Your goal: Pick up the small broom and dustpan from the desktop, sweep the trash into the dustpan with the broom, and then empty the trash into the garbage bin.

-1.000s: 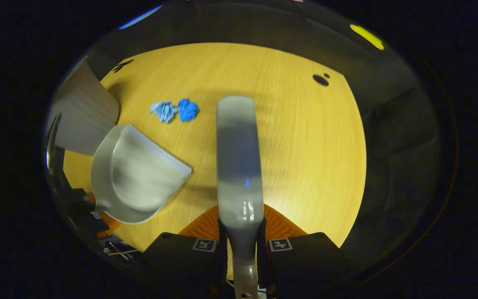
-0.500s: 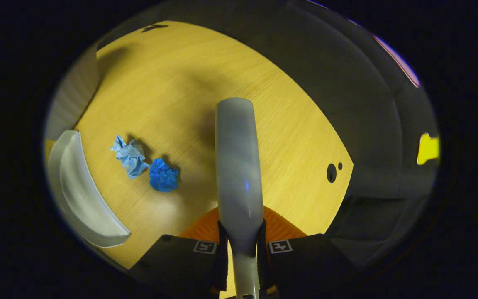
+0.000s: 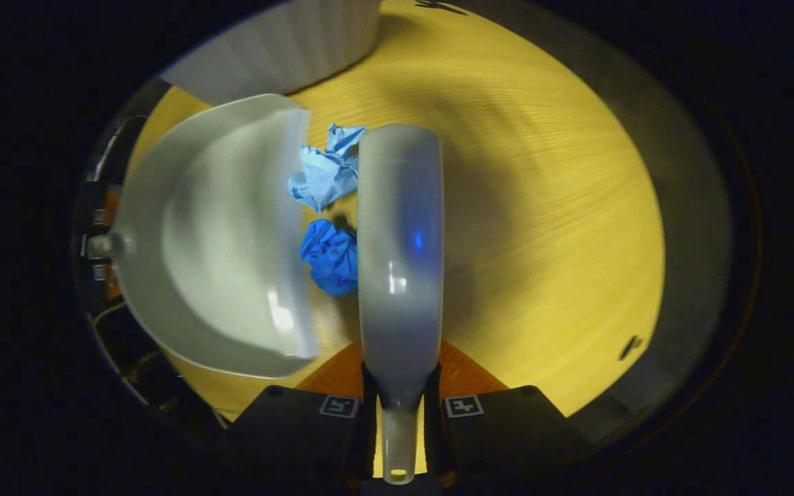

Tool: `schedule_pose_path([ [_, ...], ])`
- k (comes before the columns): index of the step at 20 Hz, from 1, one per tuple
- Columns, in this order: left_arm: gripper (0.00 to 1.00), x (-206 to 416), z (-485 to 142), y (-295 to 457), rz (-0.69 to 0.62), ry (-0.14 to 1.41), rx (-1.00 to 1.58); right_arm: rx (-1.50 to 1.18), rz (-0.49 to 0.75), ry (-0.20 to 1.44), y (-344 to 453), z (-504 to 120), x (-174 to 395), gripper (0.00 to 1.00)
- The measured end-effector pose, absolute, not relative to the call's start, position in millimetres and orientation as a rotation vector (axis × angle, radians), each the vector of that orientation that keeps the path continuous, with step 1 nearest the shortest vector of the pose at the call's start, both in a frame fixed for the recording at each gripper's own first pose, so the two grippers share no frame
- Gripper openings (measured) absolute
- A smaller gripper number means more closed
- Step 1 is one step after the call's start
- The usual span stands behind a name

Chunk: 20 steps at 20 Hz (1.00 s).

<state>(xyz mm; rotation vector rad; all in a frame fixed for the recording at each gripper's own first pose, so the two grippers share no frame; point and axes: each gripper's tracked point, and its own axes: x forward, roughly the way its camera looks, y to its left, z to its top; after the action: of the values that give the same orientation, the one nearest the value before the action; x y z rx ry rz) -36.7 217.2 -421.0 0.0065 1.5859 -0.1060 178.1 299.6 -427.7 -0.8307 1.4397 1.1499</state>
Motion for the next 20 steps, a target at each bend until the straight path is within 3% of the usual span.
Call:
schedule_pose_path([
  [4, 0.27, -37.1, -426.3, 218.3, -0.181, 1.561, 0.071, -0.652, 1.263, 1.574, 305.0, -423.8, 162.7, 0.31],
  [6, 0.29, -36.7, -424.6, 218.2, -0.178, 1.558, 0.073, -0.469, 1.233, 1.630, 312.8, -418.7, 165.5, 0.31],
  [10, 0.28, -37.3, -426.9, 216.7, -0.128, 1.510, 0.031, -0.098, 1.155, 1.566, 315.7, -393.5, 165.7, 0.36],
  [11, 0.28, -40.1, -428.4, 218.1, -0.118, 1.502, 0.044, -0.007, 1.145, 1.552, 313.0, -380.4, 162.8, 0.31],
  [20, 0.28, -15.0, -422.3, 218.3, -0.157, 1.247, 0.104, 0.513, 1.008, 1.235, 291.4, -342.9, 173.9, 0.30],
])
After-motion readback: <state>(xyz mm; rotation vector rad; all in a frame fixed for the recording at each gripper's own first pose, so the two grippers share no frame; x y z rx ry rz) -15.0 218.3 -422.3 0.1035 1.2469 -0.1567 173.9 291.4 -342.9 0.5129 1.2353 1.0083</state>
